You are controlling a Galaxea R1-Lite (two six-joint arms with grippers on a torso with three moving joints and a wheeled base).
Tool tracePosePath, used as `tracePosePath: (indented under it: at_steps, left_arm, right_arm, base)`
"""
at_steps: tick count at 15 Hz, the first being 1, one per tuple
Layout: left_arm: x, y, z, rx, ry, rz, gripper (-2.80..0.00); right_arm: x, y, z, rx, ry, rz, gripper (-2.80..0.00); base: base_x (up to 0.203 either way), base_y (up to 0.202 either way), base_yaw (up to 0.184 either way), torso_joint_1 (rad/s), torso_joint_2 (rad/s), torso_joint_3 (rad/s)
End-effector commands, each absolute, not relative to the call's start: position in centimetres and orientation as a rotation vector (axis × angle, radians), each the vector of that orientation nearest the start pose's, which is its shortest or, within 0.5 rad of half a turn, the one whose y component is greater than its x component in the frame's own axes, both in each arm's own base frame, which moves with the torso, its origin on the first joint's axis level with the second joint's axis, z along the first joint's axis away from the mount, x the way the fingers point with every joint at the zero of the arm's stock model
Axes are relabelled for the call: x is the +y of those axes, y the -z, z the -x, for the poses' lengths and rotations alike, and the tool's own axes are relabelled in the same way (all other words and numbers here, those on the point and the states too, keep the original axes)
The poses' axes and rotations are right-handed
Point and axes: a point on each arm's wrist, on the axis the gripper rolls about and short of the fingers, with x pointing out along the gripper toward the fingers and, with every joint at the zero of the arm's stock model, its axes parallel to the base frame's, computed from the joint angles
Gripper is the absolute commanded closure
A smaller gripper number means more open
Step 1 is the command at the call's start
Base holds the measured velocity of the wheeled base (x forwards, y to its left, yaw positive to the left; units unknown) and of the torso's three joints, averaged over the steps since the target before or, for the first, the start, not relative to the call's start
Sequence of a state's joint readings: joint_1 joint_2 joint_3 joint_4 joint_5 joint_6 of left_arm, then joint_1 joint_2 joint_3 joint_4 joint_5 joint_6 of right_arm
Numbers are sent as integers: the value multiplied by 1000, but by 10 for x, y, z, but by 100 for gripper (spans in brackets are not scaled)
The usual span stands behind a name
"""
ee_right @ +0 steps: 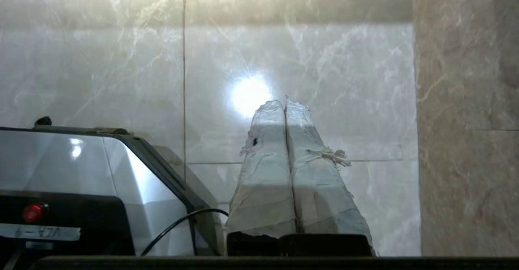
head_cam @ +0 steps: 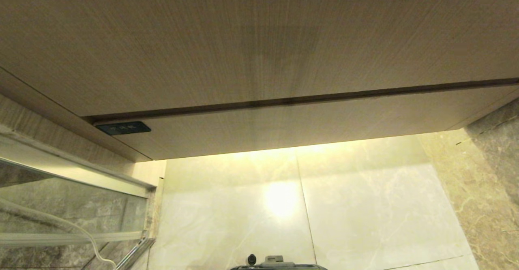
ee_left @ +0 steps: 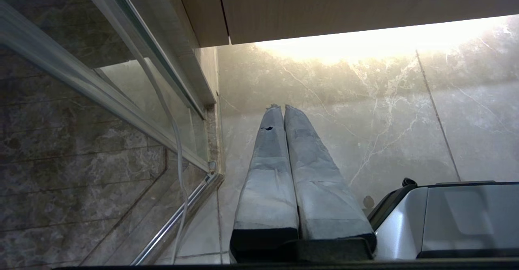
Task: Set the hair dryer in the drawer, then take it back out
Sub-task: Pull open the drawer
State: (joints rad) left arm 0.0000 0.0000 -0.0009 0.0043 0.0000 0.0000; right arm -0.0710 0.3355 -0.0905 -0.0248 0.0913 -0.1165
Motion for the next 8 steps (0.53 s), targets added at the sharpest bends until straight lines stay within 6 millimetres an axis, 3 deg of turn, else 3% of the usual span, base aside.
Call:
tracePosePath:
  at_steps: [1,4,8]
  left_arm:
    - [0,-76,23,2,0,0,0]
    - [0,-75,23,1,0,0,0]
    - [0,-75,23,2,0,0,0]
  right_arm:
    - [1,-86,9,123,-41,107,0]
    - [0,-78,22,-6,-20,78,0]
    - [0,-76,23,-3,-11,23,0]
  base:
    - [0,0,0,0,0,0]
    - [0,0,0,0,0,0]
    - [0,0,0,0,0,0]
